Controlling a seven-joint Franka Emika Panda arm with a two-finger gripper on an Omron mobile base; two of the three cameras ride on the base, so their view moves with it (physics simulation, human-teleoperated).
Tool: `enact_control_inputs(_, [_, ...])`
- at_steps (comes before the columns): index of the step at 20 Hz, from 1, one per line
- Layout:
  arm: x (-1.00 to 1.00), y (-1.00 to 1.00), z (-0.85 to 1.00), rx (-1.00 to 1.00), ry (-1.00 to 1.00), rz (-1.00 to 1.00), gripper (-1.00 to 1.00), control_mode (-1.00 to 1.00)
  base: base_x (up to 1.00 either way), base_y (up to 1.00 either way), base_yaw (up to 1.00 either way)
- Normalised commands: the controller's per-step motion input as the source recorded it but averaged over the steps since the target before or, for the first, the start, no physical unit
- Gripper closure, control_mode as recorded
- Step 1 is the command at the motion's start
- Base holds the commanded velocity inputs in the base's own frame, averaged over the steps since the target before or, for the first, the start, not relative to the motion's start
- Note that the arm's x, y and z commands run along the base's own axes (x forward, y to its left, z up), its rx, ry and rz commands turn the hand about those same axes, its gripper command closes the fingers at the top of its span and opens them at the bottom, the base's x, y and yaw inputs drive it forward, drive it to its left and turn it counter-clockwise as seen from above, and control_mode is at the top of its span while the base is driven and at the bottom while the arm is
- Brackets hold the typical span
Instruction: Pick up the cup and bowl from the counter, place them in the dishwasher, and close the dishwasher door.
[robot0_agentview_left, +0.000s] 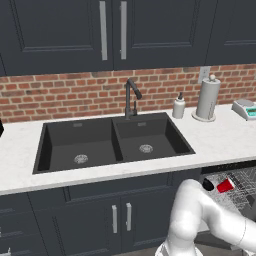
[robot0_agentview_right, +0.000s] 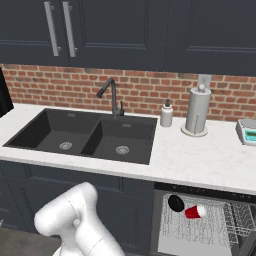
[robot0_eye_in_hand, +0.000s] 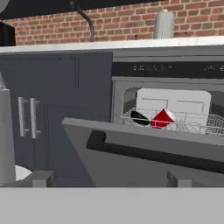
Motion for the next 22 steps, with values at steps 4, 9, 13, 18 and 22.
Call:
enact_control_inputs(4, [0.67, -0.06, -0.85, 0.21, -0.40, -0.06, -1.00, -1.00, 0.00, 0.00, 0.00])
enact_control_inputs(9, [0.65, -0.12, -0.72, 0.11, -0.27, 0.00, -1.00, -1.00, 0.00, 0.00, 0.00])
enact_control_inputs(13, [0.52, 0.00, -0.66, 0.01, -0.25, 0.00, -1.00, -1.00, 0.00, 0.00, 0.00])
enact_control_inputs(18, [0.56, -0.07, -0.41, 0.00, -0.18, 0.00, -1.00, -1.00, 0.00, 0.00, 0.00])
enact_control_inputs(22, [0.63, -0.23, -0.43, 0.00, -0.21, 0.00, -1.00, -1.00, 0.00, 0.00, 0.00])
